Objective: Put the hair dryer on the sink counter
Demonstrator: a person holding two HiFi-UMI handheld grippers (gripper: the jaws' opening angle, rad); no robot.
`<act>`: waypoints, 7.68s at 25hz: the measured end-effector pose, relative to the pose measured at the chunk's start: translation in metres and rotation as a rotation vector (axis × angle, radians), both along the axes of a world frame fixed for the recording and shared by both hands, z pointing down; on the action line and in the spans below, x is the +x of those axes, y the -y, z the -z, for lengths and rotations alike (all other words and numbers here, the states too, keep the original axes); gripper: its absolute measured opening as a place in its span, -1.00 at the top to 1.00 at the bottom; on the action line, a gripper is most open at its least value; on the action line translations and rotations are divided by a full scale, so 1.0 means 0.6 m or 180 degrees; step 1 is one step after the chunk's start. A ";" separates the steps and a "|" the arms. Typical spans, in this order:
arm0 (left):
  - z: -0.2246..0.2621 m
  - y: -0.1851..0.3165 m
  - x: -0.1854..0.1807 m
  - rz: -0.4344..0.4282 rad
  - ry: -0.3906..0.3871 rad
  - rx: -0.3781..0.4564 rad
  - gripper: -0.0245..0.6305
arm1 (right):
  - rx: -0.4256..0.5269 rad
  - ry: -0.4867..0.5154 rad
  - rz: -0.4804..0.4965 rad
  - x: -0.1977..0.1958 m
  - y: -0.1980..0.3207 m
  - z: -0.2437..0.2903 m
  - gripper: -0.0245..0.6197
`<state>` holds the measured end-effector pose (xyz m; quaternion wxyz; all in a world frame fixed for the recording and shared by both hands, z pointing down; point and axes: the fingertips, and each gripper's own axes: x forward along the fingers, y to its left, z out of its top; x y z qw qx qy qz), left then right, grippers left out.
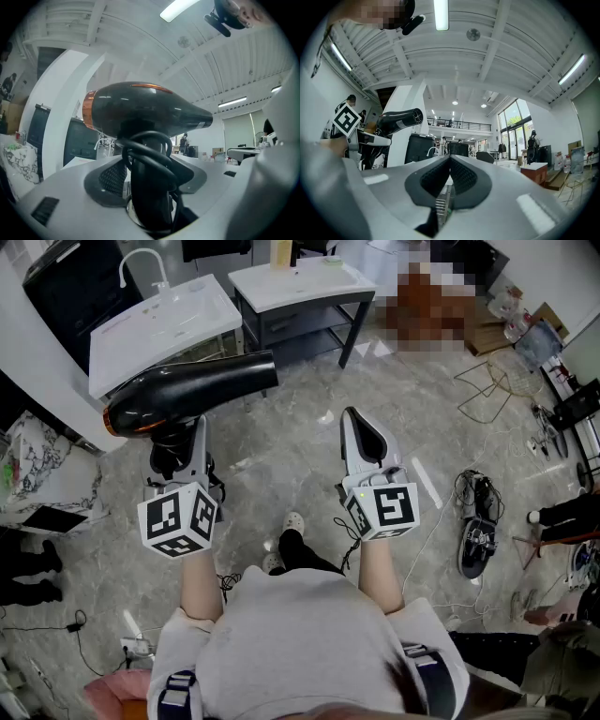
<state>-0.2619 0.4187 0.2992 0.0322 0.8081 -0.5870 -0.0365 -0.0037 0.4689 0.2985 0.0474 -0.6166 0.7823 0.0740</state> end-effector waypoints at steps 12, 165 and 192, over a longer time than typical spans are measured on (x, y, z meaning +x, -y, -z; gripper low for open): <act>-0.005 0.053 0.010 -0.0007 -0.0034 -0.0016 0.11 | -0.0032 -0.0036 0.0027 0.007 0.058 -0.004 0.89; -0.382 1.524 0.336 0.0601 -0.0328 -0.1940 0.11 | -0.0544 0.0298 0.0895 0.297 1.563 -0.148 0.89; -0.567 1.612 0.312 0.0874 -0.0151 -0.2711 0.11 | -0.0869 0.0186 0.0790 0.321 1.578 -0.217 0.89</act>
